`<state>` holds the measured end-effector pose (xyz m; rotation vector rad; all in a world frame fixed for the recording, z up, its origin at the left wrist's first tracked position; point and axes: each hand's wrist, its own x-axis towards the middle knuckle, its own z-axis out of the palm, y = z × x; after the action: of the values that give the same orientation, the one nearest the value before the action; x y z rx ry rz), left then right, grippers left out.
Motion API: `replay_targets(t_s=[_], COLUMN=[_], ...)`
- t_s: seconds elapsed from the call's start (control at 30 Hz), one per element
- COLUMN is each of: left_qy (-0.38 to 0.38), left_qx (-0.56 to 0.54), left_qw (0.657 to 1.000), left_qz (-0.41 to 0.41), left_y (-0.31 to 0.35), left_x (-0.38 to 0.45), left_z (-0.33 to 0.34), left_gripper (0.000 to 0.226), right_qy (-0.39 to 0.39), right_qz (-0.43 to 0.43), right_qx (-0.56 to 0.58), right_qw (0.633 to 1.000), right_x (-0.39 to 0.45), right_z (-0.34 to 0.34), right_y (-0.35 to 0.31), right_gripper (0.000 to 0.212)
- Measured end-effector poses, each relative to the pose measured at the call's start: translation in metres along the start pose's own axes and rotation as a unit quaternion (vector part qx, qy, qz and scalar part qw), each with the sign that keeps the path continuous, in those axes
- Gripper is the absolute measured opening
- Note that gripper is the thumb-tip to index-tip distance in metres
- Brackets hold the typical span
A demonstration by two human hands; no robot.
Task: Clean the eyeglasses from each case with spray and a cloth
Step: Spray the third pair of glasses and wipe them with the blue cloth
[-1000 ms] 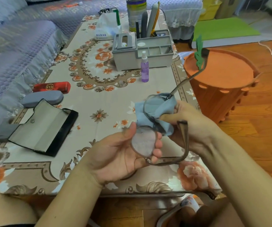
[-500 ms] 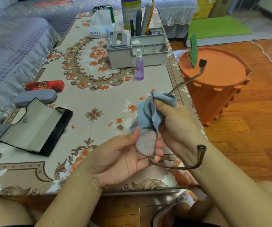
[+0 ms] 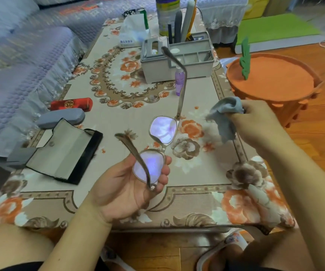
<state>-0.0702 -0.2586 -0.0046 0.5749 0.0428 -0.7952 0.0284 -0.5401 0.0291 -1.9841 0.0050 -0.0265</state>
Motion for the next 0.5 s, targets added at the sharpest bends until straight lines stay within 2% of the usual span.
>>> replay_targets(t_s=[0.07,0.17,0.27,0.43,0.5], left_qy=[-0.012,-0.026,-0.040,-0.064,-0.075], left_qx=[0.007,0.004,-0.005,-0.013,-0.007], left_qw=[1.000,1.000,0.999,0.998,0.997], left_qz=[0.007,0.010,0.010,0.001,0.005], left_y=[0.000,-0.001,-0.001,-0.002,-0.001], left_x=[0.000,0.001,0.001,0.003,0.004], left_z=[-0.001,-0.003,-0.005,-0.008,-0.008], left_gripper=[0.063,0.065,0.065,0.064,0.065], right_qy=[0.004,-0.024,-0.037,-0.063,-0.078], right_qz=[0.026,0.051,0.059,0.087,0.108], right_qx=[-0.030,0.033,0.073,0.118,0.152], right_qw=[0.999,0.998,0.995,0.987,0.979], right_x=[0.002,0.001,-0.002,-0.004,-0.006], right_z=[0.000,0.002,0.006,0.017,0.020], right_y=[0.005,0.003,0.001,0.003,0.005], right_gripper=[0.024,0.010,0.030,0.018,0.020])
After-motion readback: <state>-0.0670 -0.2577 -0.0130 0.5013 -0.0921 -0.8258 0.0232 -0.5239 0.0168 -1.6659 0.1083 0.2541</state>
